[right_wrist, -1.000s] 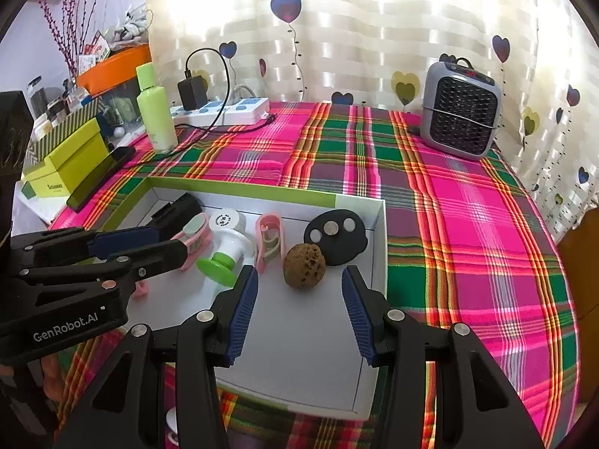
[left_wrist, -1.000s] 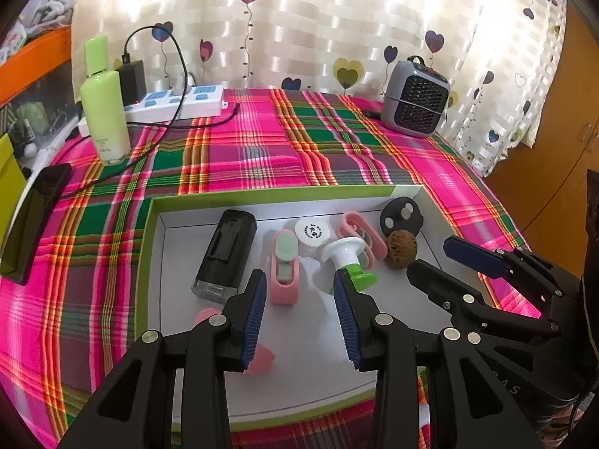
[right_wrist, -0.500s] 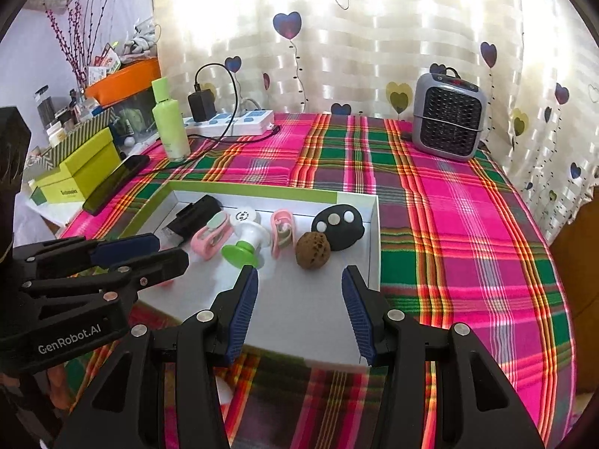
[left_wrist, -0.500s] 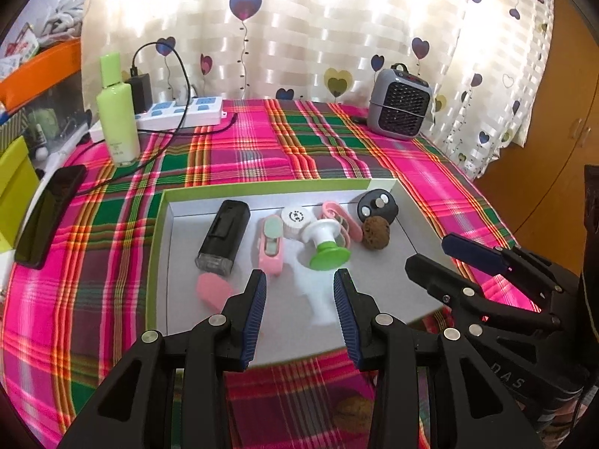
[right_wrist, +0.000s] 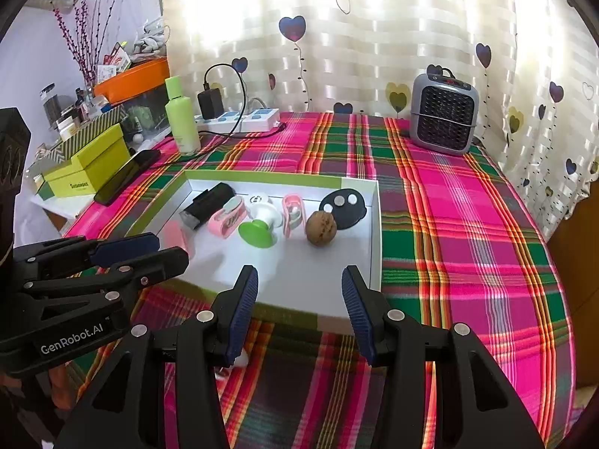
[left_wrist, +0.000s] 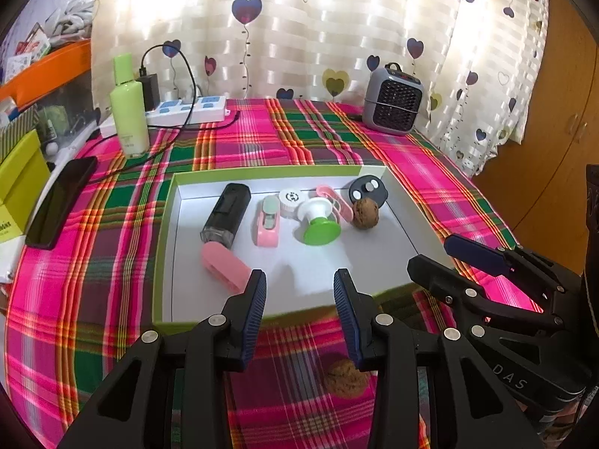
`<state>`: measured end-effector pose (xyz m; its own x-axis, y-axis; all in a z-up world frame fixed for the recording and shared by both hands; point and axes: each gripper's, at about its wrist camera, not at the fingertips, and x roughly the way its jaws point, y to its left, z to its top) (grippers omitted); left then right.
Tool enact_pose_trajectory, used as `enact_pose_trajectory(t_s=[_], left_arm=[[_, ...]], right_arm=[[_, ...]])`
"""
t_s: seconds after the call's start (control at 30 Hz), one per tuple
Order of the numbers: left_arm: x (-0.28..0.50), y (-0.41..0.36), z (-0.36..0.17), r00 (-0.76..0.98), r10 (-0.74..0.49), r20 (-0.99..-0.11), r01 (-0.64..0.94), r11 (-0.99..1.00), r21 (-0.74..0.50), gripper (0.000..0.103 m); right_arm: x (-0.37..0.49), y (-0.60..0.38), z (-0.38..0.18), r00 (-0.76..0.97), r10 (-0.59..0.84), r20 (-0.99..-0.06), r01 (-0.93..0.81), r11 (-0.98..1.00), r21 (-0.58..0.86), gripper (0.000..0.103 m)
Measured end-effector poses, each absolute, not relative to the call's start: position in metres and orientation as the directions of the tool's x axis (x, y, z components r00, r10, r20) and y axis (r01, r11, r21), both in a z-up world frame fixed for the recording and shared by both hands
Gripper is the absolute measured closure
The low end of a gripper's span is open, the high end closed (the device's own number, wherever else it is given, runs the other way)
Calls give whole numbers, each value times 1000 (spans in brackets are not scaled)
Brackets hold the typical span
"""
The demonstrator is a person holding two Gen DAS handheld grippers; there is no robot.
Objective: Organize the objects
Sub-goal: 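Withdraw both open tools from the box toward the items on the tablecloth, then grasp the second walnut with the left tool while the right tool approaches the white mushroom piece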
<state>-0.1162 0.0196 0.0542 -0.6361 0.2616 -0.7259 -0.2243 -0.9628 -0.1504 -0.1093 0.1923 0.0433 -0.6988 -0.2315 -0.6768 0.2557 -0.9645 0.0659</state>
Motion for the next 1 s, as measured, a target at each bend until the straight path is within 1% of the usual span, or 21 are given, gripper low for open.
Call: enact_pose_trajectory(t_s=[0.17, 0.5, 0.67, 0.8, 1.0], left_arm=[[-105, 19, 54, -645, 255, -720, -220, -965, -145, 67], [-84, 20, 45, -660, 208, -722, -202, -975, -97, 65], [-77, 20, 39, -650, 218, -727, -206, -973, -107, 65], [-70, 17, 31, -643, 246, -725, -226, -966, -127, 61], [-64, 8, 21, -624, 280, -729, -232, -958, -169, 59]], right_arm=[[-101, 193, 43, -697, -237, -677, 260, -963, 70, 55], [-82, 194, 35, -687, -244, -685, 260, -962, 81, 55], [-75, 196, 30, -681, -247, -689, 254, -963, 94, 55], [-72, 198, 26, -673, -245, -698, 250, -963, 98, 55], [-65, 205, 21, -663, -252, -705, 242, -963, 117, 55]])
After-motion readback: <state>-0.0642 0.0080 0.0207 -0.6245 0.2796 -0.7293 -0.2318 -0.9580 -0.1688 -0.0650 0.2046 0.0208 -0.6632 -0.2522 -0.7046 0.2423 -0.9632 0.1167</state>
